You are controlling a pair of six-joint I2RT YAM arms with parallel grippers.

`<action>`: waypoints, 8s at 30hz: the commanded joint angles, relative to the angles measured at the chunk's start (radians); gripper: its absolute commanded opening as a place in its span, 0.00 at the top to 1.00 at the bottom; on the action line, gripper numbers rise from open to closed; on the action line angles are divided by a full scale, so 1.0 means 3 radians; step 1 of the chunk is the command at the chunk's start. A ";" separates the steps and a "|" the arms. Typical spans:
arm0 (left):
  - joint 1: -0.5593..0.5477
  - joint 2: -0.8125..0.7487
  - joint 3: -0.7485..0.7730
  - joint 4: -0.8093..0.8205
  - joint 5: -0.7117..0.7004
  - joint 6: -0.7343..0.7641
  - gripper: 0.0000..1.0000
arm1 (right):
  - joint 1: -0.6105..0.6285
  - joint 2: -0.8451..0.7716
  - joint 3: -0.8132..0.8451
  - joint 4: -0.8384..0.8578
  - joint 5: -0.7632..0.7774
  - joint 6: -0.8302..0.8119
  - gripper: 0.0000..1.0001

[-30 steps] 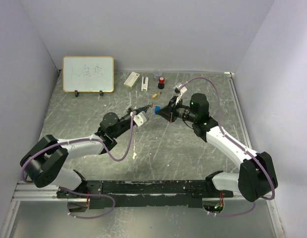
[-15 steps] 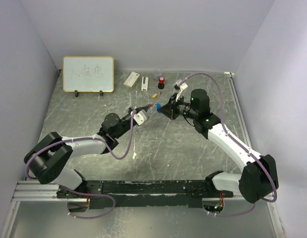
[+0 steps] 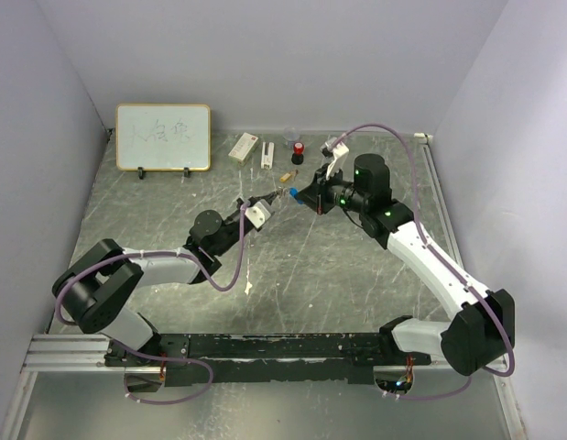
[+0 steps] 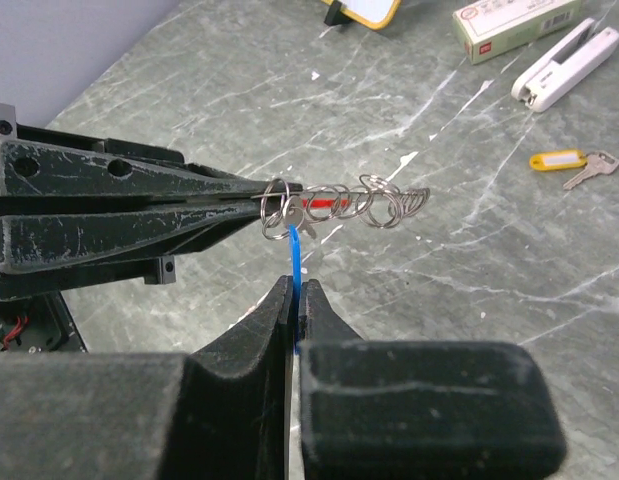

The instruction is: Put the keys on the keyring

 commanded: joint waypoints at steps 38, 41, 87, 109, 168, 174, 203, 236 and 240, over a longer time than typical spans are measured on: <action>0.0050 -0.0309 -0.0126 0.0151 -0.0390 -0.0297 0.62 | -0.0043 0.0035 0.0506 -0.0318 0.0339 -0.0374 1.00; 0.0050 -0.0415 -0.0119 0.0091 -0.0341 -0.0320 0.62 | -0.0044 0.0035 0.0519 -0.0369 0.0350 -0.0403 1.00; 0.0225 -0.0136 0.0108 0.0220 0.0591 -0.0345 0.68 | -0.0044 0.0171 0.1156 -0.1732 0.0499 -0.1263 1.00; 0.0580 0.0468 0.0640 0.0289 0.2535 -0.0981 0.61 | 0.0010 0.0190 0.1159 -0.1806 0.0177 -0.1590 1.00; 0.0614 0.0909 0.0792 0.0805 0.3055 -0.1580 0.76 | 0.0324 0.0104 0.1210 -0.1822 0.0266 -0.1760 1.00; 0.0611 0.0854 0.0717 0.0768 0.3015 -0.1535 0.77 | 0.0324 0.0073 0.1205 -0.1797 0.0351 -0.1726 1.00; 0.0729 0.0805 0.0570 0.1105 0.2924 -0.1780 0.83 | 0.0324 0.0008 0.1082 -0.1703 0.0448 -0.1683 1.00; 0.0734 0.0908 0.0611 0.1374 0.3017 -0.2077 0.92 | 0.0321 -0.0002 0.1053 -0.1575 0.0409 -0.1660 1.00; 0.0734 0.0821 0.0592 0.1222 0.2858 -0.2019 0.93 | 0.0324 -0.0011 0.0995 -0.1559 0.0453 -0.1642 1.00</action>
